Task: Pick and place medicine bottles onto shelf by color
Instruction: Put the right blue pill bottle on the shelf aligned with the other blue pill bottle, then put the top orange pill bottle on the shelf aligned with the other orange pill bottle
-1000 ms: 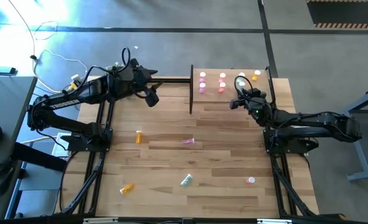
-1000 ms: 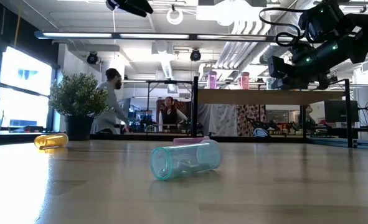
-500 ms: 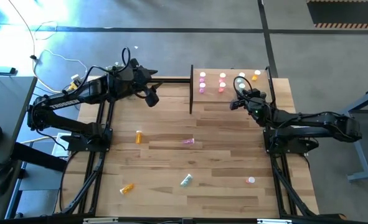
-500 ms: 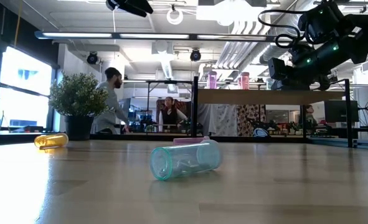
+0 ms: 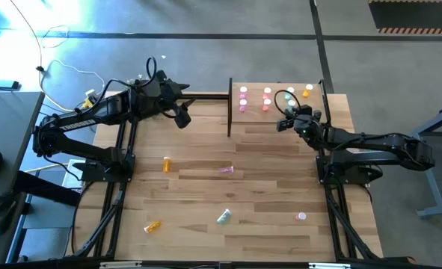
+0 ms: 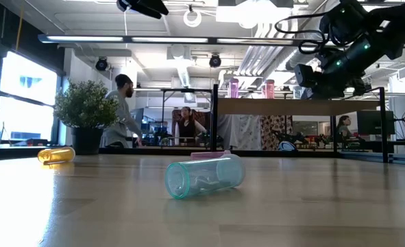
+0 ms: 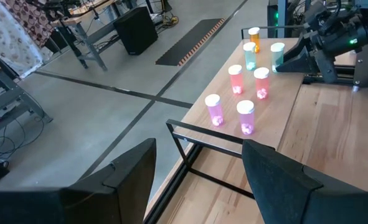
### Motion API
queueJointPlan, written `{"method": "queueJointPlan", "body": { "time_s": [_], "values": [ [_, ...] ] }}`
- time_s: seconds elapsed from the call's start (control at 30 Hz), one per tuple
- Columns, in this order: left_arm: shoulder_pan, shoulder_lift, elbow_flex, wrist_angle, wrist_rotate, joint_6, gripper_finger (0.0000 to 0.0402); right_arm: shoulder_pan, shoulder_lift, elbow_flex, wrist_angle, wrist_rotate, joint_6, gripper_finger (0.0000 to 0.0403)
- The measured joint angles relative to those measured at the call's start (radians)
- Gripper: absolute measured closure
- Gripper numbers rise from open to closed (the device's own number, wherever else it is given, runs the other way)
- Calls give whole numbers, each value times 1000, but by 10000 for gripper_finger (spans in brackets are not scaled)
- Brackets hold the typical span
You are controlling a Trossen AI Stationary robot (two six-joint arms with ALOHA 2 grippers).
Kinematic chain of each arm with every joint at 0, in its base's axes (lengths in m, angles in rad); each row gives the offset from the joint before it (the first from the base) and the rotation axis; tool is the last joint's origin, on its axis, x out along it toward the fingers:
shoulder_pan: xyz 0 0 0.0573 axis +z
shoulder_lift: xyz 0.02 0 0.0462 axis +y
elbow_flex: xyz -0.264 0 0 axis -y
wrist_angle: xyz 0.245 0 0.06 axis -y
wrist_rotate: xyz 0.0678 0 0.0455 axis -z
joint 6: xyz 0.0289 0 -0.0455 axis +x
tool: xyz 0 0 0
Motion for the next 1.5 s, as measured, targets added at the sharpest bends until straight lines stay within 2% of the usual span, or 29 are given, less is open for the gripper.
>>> {"method": "queueJointPlan", "body": {
  "time_s": [0.23,0.67,1.33,1.5],
  "values": [
    [0,0,0,0,0,0,174,0,0,8,-16,-60,40,269],
    [-1,0,0,-4,0,-1,174,0,-4,9,-37,-63,87,269],
    [-1,0,0,-16,0,-18,174,5,-131,9,-169,-140,160,270],
    [-1,0,0,-16,0,-18,174,45,-132,79,-295,-160,217,270]
  ]
}}
